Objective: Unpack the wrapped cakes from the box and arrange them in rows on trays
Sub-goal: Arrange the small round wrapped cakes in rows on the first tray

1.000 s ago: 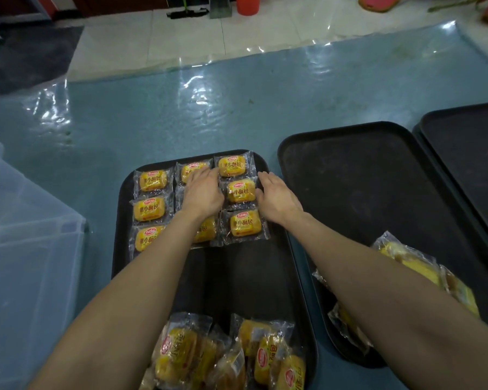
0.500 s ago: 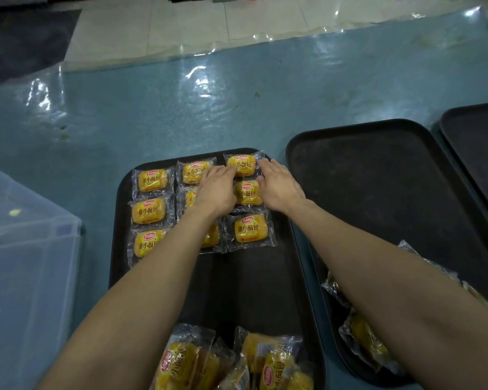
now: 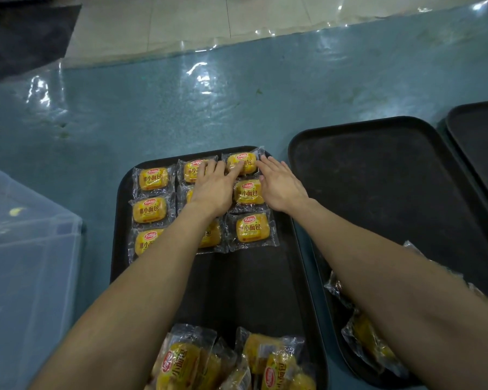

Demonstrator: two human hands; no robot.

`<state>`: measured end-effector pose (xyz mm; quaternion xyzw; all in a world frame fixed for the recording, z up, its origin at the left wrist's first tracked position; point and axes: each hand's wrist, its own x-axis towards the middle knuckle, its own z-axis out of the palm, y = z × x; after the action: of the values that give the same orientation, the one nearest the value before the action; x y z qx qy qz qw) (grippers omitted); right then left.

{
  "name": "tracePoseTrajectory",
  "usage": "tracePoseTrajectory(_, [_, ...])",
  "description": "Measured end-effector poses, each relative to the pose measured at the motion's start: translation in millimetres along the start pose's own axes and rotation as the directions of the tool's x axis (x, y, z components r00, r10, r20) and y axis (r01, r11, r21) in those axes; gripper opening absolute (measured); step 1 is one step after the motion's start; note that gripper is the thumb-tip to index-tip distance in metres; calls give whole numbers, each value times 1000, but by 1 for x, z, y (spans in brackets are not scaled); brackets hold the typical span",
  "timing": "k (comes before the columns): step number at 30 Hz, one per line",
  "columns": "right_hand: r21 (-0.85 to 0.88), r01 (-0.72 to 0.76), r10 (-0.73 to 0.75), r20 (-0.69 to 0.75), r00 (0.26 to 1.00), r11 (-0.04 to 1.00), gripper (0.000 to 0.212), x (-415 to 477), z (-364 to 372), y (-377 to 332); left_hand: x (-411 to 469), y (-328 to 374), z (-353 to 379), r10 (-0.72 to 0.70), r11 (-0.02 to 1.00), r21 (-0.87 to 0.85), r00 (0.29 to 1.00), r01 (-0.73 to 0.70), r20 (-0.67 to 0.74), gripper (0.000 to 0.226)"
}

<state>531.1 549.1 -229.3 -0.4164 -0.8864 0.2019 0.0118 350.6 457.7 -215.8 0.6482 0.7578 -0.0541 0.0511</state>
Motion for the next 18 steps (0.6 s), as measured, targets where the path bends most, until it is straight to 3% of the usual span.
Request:
tracePoseTrajectory(9, [153, -48, 66, -113, 991, 987, 55, -51, 1, -9, 0, 7, -10, -6, 1000, -3, 1000, 6, 28, 78])
tracePoseTrajectory(15, [205, -91, 136, -218, 966, 975, 46, -83, 14, -14, -27, 7, -9, 14, 988, -154, 997, -26, -81, 60])
tracePoseTrajectory(18, [171, -63, 90, -156, 984, 983, 51, -89, 26, -16, -40, 8, -5, 38, 985, -170, 999, -43, -32, 72])
